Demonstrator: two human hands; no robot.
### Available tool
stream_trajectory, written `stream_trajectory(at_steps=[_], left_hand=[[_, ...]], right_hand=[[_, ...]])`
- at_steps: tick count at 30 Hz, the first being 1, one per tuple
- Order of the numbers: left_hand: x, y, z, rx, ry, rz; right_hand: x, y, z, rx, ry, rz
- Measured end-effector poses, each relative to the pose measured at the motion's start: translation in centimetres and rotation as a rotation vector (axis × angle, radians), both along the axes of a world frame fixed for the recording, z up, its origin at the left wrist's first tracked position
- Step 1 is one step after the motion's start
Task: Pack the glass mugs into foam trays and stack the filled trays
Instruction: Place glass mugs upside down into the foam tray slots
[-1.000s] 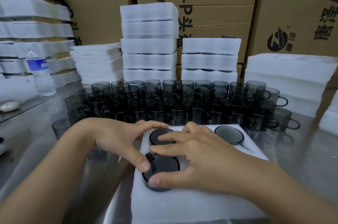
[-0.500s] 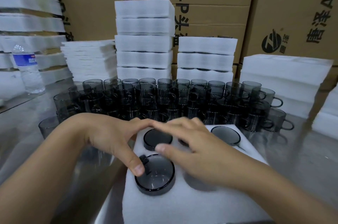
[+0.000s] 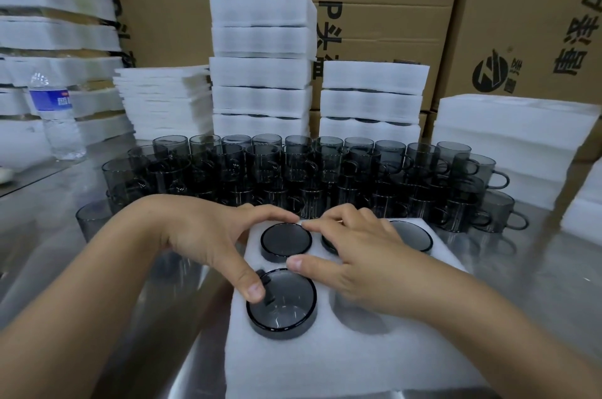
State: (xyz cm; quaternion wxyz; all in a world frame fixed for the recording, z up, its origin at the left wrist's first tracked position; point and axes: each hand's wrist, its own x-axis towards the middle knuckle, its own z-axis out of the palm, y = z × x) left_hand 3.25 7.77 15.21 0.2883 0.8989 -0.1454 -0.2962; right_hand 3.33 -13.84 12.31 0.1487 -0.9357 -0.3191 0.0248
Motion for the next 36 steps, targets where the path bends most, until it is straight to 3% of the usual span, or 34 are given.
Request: stream_trajectory(at_steps=[5,10,12,14,16,18,23,26,31,36], left_hand=[[0.2,0.1,-0.2,0.017,-0.043,-0.011],[0.0,0.6,-0.7,-0.031,-0.013,-0.032],[-0.1,0.5,-0.9,-0.008,-0.096,-0.056],[-0.3,-0.9,-1.0,-0.032,-0.349,0.015],[-0.5,-3.4,-1.4,-0.189,-0.708,0.148],[-1.3,-6.0,-1.9,-0.268,-0.911,0.167],[-2.7,-9.2,-3.5,0.088,-0.906,-0.105],[-2.2,-9.0,-3.8,0.203,-0.79,-0.113],[-1.9,-9.0,-4.0,0.215,-0.804,-0.09],[-1.8,-9.1,-4.3,0.208,-0.833,-0.036]], right_hand=[[0.1,-0.1,-0.2,-0.038,-0.037,0.027],[0.2,0.1,-0.7,0.078,-0.036,0.011],[0.3,0.1,0.0,0.456,0.068,-0.114],[0.4,-0.2,0.8,0.889,0.16,-0.252],[0.5,-0.5,1.1,1.081,0.11,-0.309],[0.3,-0.5,1.3,1.19,0.062,-0.306],[0.1,-0.5,1.3,1.271,-0.01,-0.299],[0.2,-0.4,1.2,1.264,-0.02,-0.311],[0.3,0.1,1.1,1.253,-0.027,-0.308],[0.2,0.5,0.9,1.109,-0.028,-0.278]])
